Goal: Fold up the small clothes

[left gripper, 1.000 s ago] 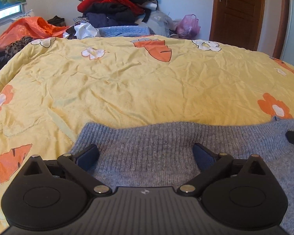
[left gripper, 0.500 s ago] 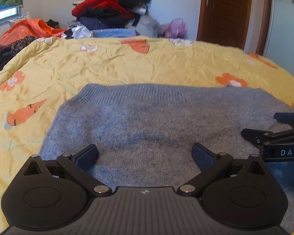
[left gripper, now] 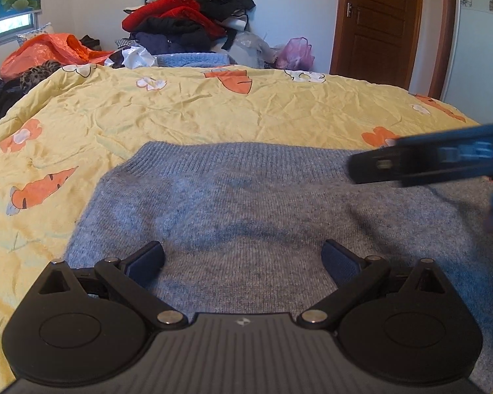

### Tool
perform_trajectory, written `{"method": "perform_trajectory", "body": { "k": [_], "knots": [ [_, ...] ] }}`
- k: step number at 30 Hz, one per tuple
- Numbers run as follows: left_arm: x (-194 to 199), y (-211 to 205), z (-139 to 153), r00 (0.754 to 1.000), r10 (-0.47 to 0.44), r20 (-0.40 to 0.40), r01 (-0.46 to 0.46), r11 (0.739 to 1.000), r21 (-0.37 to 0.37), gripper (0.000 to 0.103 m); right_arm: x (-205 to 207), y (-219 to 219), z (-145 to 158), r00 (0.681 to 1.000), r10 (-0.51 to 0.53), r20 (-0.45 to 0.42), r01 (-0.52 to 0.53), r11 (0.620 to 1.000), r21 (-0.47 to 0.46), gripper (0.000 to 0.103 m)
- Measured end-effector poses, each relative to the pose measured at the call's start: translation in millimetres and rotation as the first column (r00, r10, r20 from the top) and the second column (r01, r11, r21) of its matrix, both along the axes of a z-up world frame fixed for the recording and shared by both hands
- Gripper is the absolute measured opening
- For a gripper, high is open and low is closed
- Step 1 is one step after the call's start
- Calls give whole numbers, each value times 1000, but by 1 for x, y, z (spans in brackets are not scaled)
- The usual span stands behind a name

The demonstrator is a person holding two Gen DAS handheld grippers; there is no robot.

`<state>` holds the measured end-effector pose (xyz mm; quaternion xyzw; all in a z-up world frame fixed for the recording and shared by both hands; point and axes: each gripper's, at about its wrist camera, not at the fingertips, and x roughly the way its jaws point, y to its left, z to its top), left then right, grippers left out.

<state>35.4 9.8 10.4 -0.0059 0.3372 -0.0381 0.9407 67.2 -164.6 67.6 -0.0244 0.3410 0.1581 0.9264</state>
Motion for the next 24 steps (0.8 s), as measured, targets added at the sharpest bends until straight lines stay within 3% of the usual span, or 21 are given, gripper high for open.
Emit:
{"method": "perform_trajectory", "body": {
  "k": [4, 7, 10, 12, 15, 17, 20, 22, 24],
  "knots": [
    [-1, 1, 0, 1000, 1, 3, -1, 1000, -6, 103, 35, 22, -32, 987, 13, -160, -24, 997, -68, 103],
    [-2, 3, 0, 1000, -1, 5, 1, 1000, -12, 103, 32, 22, -43, 994, 49, -93, -55, 997, -60, 103],
    [-16, 3, 6, 999, 43, 25, -43, 999, -1, 103, 44, 24, -36, 988, 52, -147, -64, 995, -75, 102],
    [-46, 7, 15, 997, 53, 59, -50, 997, -53, 103, 47, 24, -26, 985, 21, -169, -33, 997, -66, 94],
    [-107, 23, 23, 983, 85, 162, -54, 981, -186, 103, 31, 31, -8, 991, 83, -103, -81, 996, 22, 100],
    [-131, 35, 20, 983, 122, 136, -84, 964, -254, 103, 26, 51, -7, 986, 142, -89, -142, 990, 15, 100],
    [-151, 54, 12, 984, 170, 57, -141, 930, -341, 103, 25, 91, -22, 971, 225, -73, -232, 968, -93, 98],
    [-156, 63, 8, 983, 181, 18, -163, 920, -355, 103, 30, 113, -35, 964, 251, -89, -262, 955, -137, 103],
    [-155, 70, 4, 981, 195, -16, -186, 909, -372, 103, 41, 114, -46, 968, 240, -76, -245, 967, -70, 103]
  ]
}}
